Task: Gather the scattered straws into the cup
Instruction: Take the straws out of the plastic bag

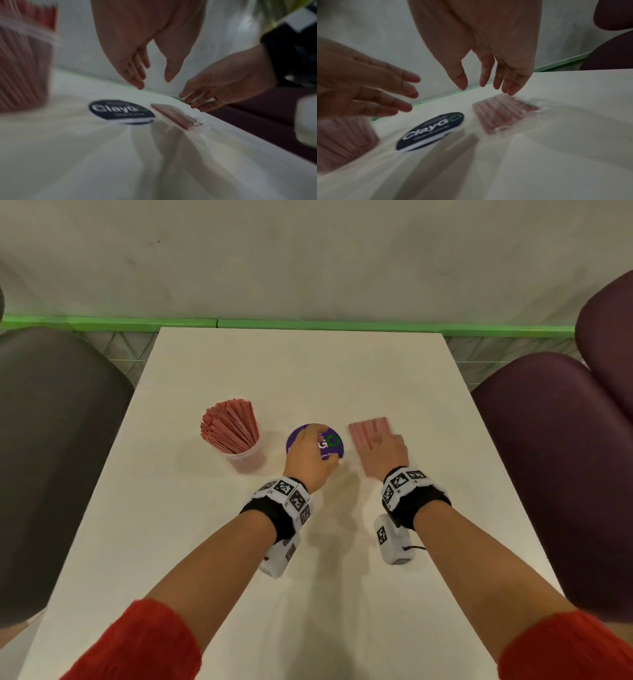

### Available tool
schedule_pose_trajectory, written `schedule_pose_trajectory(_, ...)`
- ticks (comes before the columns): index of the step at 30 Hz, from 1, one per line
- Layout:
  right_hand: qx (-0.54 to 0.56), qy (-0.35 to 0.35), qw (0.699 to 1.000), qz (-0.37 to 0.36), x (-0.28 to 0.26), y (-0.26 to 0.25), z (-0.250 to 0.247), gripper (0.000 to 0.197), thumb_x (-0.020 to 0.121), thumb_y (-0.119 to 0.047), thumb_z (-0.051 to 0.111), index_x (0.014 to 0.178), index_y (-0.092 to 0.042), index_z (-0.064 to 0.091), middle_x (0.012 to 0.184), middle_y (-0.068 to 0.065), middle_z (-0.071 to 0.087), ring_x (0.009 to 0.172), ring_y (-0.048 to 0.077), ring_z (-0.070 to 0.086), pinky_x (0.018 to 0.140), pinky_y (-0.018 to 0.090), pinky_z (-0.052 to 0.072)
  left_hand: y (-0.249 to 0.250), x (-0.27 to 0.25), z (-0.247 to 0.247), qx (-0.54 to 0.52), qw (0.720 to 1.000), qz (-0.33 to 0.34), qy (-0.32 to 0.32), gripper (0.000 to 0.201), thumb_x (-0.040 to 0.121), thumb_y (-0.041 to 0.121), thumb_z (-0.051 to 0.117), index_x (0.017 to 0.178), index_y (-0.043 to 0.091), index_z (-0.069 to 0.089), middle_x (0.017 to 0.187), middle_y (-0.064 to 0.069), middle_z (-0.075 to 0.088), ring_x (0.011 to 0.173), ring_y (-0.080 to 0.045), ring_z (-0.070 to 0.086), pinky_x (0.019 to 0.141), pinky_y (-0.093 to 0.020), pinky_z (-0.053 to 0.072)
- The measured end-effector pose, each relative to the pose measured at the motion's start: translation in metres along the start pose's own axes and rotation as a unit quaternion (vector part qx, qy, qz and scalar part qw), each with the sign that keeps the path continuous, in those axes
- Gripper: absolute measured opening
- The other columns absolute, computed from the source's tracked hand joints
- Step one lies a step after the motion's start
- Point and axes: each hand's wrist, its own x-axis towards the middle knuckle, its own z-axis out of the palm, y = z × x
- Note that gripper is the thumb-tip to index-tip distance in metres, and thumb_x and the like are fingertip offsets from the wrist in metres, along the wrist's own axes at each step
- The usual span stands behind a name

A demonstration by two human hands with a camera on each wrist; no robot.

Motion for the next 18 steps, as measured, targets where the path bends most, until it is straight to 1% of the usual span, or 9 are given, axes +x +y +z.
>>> schedule_pose_trajectory(3,-0.021,0.007,0.999,0.037,0.007,0.028,-0.007,0.053,0.090,-0.018,0.052,0.138,-0.004,0.035,0.141,0.017,0.036,0.130,0.034,0.036,0.106,0.044,0.036,0.006,0.014,0.027,-0.028,0.992,-0.114,-0.036,0.061,0.085,0.017,0.064,0.138,0.008,0.037,0.135,-0.011,0.050,0.120,-0.024,0.053,0.097,-0.030,0.041)
schedule_pose_trajectory(5,-0.023,0.006,0.999,0.048,0.009,0.042,-0.010,0.058,0.092,-0.018,0.052,0.142,-0.001,0.027,0.145,0.019,0.032,0.134,0.034,0.032,0.109,0.043,0.031,0.012,0.023,0.043,-0.042,0.983,-0.173,-0.043,0.059,0.086,0.020,0.062,0.138,0.008,0.037,0.128,-0.010,0.056,0.118,-0.025,0.054,0.096,-0.030,0.041)
schedule_pose_trajectory(8,-0.012,-0.008,0.999,0.044,0.016,0.053,-0.008,0.061,0.095,-0.025,0.049,0.143,0.003,0.023,0.145,0.021,0.033,0.135,0.035,0.031,0.111,0.039,0.025,0.016,0.033,0.065,-0.067,0.969,-0.228,-0.060,0.056,0.087,0.017,0.059,0.138,0.005,0.039,0.108,-0.009,0.063,0.109,-0.028,0.060,0.099,-0.035,0.046)
schedule_pose_trajectory(10,0.028,-0.025,0.998,0.052,0.022,0.056,-0.005,0.055,0.095,-0.020,0.047,0.141,0.002,0.029,0.142,0.021,0.039,0.131,0.034,0.038,0.109,0.038,0.031,0.012,0.037,0.075,-0.079,0.964,-0.242,-0.072,0.056,0.085,0.016,0.058,0.138,0.005,0.041,0.119,-0.016,0.062,0.111,-0.031,0.060,0.100,-0.039,0.047)
schedule_pose_trajectory(12,0.074,-0.057,0.994,0.052,0.025,0.056,-0.002,0.037,0.090,-0.013,0.050,0.125,0.000,0.048,0.121,0.019,0.055,0.111,0.031,0.053,0.089,0.035,0.047,0.008,0.037,0.080,-0.072,0.962,-0.245,-0.093,0.046,0.086,0.018,0.056,0.129,0.003,0.052,0.124,-0.018,0.061,0.111,-0.032,0.060,0.100,-0.037,0.047)
schedule_pose_trajectory(13,0.095,-0.079,0.991,0.050,0.027,0.058,0.001,0.027,0.087,-0.011,0.053,0.111,-0.001,0.056,0.104,0.015,0.060,0.096,0.028,0.057,0.075,0.031,0.048,0.003,0.039,0.082,-0.069,0.963,-0.242,-0.098,0.039,0.087,0.019,0.054,0.121,0.000,0.058,0.121,-0.019,0.063,0.109,-0.032,0.061,0.099,-0.036,0.048)
schedule_pose_trajectory(15,0.129,-0.116,0.983,0.065,0.028,0.058,0.006,0.019,0.080,-0.012,0.060,0.095,0.000,0.063,0.085,0.011,0.060,0.079,0.024,0.055,0.067,0.030,0.044,0.008,0.035,0.081,-0.111,0.960,-0.237,-0.099,0.028,0.089,0.018,0.051,0.102,-0.003,0.066,0.101,-0.019,0.068,0.096,-0.031,0.065,0.094,-0.037,0.052)
schedule_pose_trajectory(17,0.169,-0.140,0.973,0.064,0.022,0.053,0.007,0.004,0.079,-0.008,0.062,0.076,-0.006,0.060,0.073,0.007,0.057,0.068,0.023,0.053,0.065,0.031,0.043,0.010,0.031,0.077,-0.116,0.960,-0.232,-0.104,0.028,0.092,0.022,0.050,0.078,0.002,0.064,0.071,-0.010,0.061,0.071,-0.024,0.059,0.072,-0.031,0.053)
schedule_pose_trajectory(18,0.193,-0.153,0.967,0.061,0.018,0.049,0.006,0.012,0.080,-0.004,0.061,0.072,-0.010,0.055,0.071,0.006,0.055,0.064,0.020,0.051,0.062,0.030,0.042,0.013,0.028,0.075,-0.107,0.962,-0.228,-0.109,0.030,0.093,0.026,0.050,0.074,0.005,0.061,0.063,-0.006,0.054,0.061,-0.019,0.053,0.059,-0.026,0.047)
